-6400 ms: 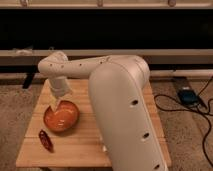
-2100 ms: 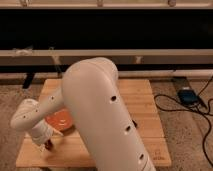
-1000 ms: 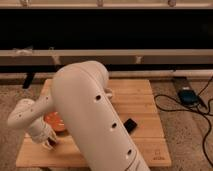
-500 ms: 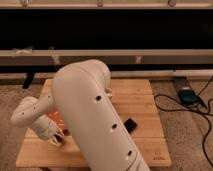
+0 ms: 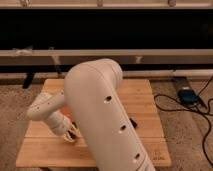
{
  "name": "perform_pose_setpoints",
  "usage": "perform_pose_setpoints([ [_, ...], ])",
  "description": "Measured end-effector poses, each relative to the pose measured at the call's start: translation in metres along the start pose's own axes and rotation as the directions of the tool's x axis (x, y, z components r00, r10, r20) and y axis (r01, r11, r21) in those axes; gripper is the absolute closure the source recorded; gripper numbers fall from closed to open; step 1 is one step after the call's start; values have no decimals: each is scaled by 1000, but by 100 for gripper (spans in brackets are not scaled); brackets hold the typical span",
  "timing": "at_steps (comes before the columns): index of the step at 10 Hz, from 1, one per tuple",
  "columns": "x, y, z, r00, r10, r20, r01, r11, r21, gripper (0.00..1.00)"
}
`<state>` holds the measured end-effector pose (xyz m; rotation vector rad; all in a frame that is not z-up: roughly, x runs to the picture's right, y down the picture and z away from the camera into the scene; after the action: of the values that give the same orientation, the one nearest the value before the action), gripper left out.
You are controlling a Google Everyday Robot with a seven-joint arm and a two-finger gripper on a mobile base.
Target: Drag the pepper across the table
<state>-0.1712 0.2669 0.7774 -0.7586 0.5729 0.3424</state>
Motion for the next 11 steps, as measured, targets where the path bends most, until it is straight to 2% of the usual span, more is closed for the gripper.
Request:
perform_pose_setpoints([
  [5,38,-20,10,997,79,17,-78,996,-40,99],
  [8,59,-31,11,993,108,54,-104,992,-76,70],
  [11,65,-34,2,985,112,133,-97,989,-115,42],
])
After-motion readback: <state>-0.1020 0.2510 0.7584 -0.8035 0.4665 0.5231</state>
